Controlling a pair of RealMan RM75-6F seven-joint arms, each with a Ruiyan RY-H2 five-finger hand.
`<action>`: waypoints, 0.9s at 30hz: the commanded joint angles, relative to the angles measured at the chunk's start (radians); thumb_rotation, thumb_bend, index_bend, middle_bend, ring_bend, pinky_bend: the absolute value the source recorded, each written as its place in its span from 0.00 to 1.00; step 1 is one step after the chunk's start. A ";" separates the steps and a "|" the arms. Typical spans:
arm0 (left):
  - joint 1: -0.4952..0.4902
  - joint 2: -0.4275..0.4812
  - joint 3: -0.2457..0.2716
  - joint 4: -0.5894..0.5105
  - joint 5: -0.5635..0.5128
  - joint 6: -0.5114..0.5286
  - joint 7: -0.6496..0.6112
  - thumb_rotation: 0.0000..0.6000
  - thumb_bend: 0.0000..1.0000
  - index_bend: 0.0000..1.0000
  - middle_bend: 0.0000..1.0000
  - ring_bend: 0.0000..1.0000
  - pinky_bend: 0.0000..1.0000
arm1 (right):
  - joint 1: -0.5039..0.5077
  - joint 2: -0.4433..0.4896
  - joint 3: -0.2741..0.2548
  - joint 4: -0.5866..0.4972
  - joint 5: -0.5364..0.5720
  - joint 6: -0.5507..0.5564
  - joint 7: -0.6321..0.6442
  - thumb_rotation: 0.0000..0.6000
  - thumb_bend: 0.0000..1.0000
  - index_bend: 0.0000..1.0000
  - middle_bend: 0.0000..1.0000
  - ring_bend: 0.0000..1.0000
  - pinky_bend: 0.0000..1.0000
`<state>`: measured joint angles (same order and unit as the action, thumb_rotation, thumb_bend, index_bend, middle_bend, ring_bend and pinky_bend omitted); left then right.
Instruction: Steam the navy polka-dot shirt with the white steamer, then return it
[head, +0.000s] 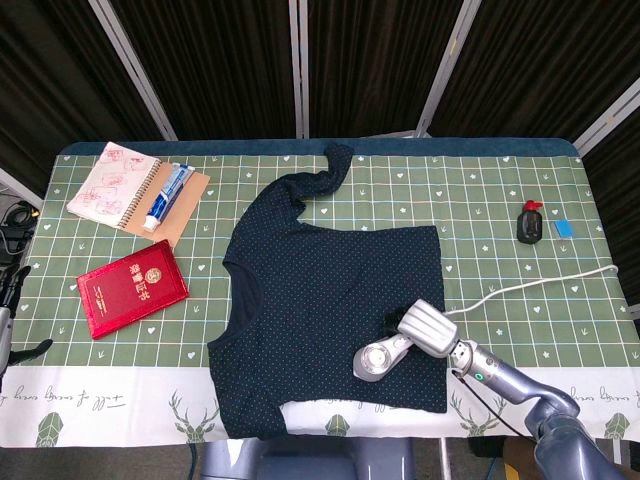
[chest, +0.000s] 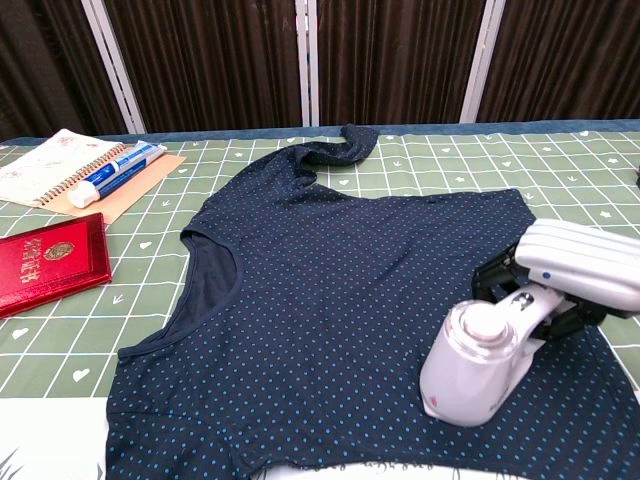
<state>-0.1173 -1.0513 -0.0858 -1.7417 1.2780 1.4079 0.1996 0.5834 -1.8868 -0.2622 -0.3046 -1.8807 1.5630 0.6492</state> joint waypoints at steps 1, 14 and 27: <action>-0.001 -0.001 0.000 0.001 -0.002 -0.002 0.003 1.00 0.00 0.00 0.00 0.00 0.00 | 0.003 0.005 -0.020 -0.038 -0.028 0.041 -0.018 1.00 0.78 0.80 0.64 0.64 0.95; -0.002 -0.004 0.001 0.001 -0.004 -0.003 0.008 1.00 0.00 0.00 0.00 0.00 0.00 | -0.019 0.037 -0.012 -0.032 -0.009 0.019 -0.004 1.00 0.78 0.80 0.64 0.64 0.95; -0.003 -0.008 0.003 -0.002 -0.001 0.000 0.019 1.00 0.00 0.00 0.00 0.00 0.00 | -0.086 0.093 0.036 0.073 0.076 -0.063 0.116 1.00 0.79 0.80 0.64 0.64 0.95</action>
<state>-0.1198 -1.0596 -0.0829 -1.7436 1.2770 1.4076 0.2185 0.5068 -1.8007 -0.2340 -0.2379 -1.8140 1.5061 0.7513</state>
